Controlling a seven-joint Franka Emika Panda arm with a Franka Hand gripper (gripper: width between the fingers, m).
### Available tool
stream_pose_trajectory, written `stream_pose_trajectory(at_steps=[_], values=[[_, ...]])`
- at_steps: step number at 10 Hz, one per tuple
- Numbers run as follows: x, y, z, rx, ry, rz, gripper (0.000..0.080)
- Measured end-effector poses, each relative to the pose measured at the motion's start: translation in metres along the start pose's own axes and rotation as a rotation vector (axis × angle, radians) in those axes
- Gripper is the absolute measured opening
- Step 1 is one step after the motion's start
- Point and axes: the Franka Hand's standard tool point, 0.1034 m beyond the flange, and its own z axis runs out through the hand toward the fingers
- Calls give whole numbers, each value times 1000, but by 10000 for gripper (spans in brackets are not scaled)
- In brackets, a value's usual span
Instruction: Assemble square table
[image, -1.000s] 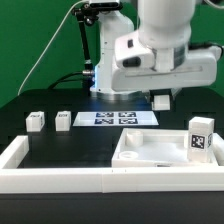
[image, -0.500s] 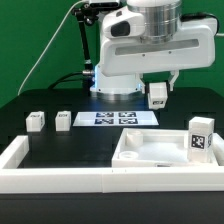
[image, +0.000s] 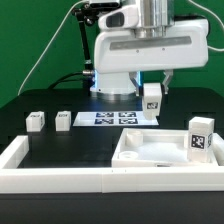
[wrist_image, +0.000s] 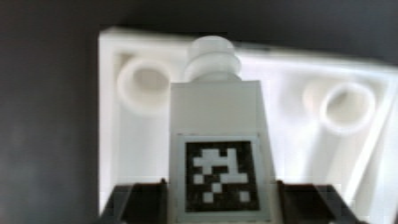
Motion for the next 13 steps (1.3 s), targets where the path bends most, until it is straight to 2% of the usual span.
stream_pose_trajectory(at_steps=[1,2,3,4,7,8,10,13], values=[[19,5,-11,-6,107,1,291],[25,10,-12,-10,159,11,291],[32,10,-13,-26,238,9,291],[30,11,-12,-38,271,5,291],[28,12,-11,-39,269,5,291],[31,16,-6,-52,281,-10,291],[46,24,8,-70,284,-25,291],[58,38,21,-79,272,-17,291]])
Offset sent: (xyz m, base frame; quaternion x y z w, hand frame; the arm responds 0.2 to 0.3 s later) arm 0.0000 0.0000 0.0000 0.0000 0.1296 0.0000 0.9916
